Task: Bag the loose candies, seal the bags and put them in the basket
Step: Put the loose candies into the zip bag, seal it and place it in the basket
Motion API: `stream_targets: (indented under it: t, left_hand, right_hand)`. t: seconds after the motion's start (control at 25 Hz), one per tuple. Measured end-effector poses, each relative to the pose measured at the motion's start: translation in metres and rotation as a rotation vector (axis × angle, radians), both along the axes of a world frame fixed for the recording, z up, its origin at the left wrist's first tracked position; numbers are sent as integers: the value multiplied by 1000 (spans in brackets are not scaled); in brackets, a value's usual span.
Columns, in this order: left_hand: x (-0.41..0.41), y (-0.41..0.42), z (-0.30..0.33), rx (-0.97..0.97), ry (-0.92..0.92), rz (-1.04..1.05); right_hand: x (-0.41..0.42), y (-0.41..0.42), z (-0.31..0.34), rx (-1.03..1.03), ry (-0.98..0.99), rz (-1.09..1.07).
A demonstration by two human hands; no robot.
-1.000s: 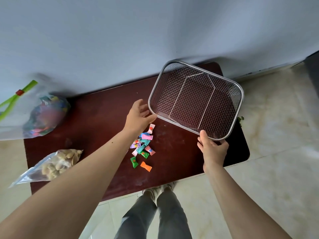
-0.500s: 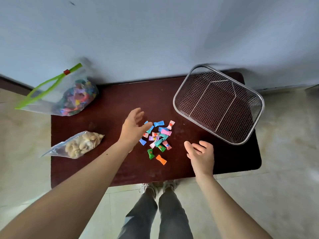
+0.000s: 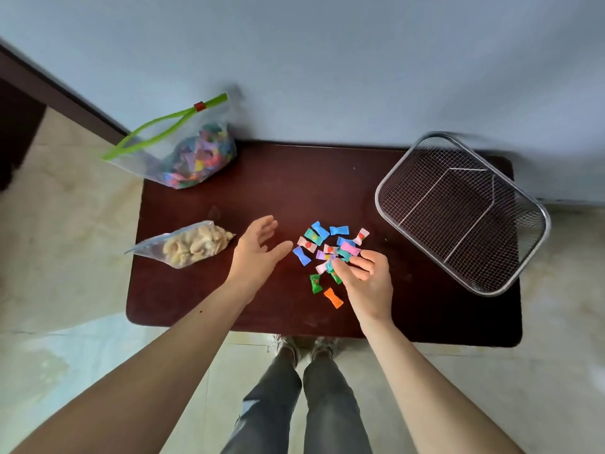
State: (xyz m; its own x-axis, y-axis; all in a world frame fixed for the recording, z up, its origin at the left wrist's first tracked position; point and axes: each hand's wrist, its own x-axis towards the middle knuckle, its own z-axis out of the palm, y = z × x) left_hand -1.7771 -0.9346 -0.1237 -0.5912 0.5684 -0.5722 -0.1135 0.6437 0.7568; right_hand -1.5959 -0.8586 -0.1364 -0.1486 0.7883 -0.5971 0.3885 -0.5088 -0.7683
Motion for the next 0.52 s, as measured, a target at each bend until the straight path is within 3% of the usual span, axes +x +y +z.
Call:
stream_targets:
  t: [0.28, 0.52]
  left_hand:
    - [-32, -9, 39, 132, 0, 146]
    - [-86, -6, 75, 181, 234, 361]
  right_hand:
    - [-67, 9, 30, 57, 30, 124]
    - [-156, 32, 68, 264, 80, 345]
